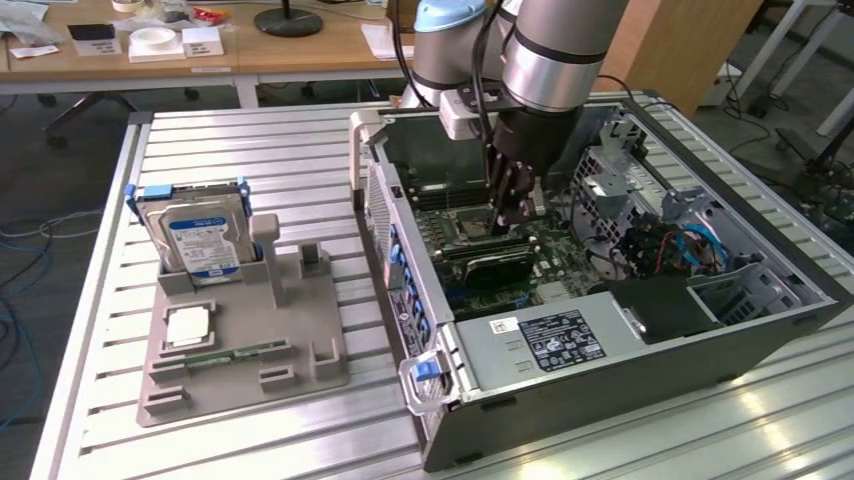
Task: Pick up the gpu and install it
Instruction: 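Press down on the gpu until it lock into place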
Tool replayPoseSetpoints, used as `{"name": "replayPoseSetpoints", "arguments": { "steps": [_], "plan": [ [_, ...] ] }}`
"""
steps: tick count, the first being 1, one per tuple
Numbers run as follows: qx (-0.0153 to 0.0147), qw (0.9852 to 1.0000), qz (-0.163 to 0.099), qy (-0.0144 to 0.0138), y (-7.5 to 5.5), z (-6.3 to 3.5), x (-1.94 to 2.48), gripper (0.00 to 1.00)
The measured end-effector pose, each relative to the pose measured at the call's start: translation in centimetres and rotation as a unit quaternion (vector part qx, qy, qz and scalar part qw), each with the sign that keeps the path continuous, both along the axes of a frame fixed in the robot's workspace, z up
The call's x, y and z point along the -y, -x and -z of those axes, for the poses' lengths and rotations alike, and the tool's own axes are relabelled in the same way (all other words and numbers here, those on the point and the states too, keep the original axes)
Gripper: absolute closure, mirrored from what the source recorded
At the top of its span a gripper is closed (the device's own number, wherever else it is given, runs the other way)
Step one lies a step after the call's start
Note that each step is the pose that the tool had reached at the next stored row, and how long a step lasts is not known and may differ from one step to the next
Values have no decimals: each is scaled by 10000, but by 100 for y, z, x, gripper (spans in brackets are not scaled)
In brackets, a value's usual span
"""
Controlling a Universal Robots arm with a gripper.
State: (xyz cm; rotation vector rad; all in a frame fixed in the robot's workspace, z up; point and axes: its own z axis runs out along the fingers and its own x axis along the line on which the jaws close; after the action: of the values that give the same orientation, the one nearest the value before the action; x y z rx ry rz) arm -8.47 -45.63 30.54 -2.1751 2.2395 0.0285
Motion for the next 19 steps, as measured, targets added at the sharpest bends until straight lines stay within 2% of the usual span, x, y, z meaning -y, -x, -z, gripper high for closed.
{"name": "replayPoseSetpoints", "arguments": {
  "steps": [5, 11, 19],
  "plan": [
    [0, 10000, 0, 1, 0, 1, 0, 89],
    [0, 10000, 0, -1, 1, 82, 0, 89],
    [0, 10000, -1, 0, 19, 104, -12, 89]
  ]
}}
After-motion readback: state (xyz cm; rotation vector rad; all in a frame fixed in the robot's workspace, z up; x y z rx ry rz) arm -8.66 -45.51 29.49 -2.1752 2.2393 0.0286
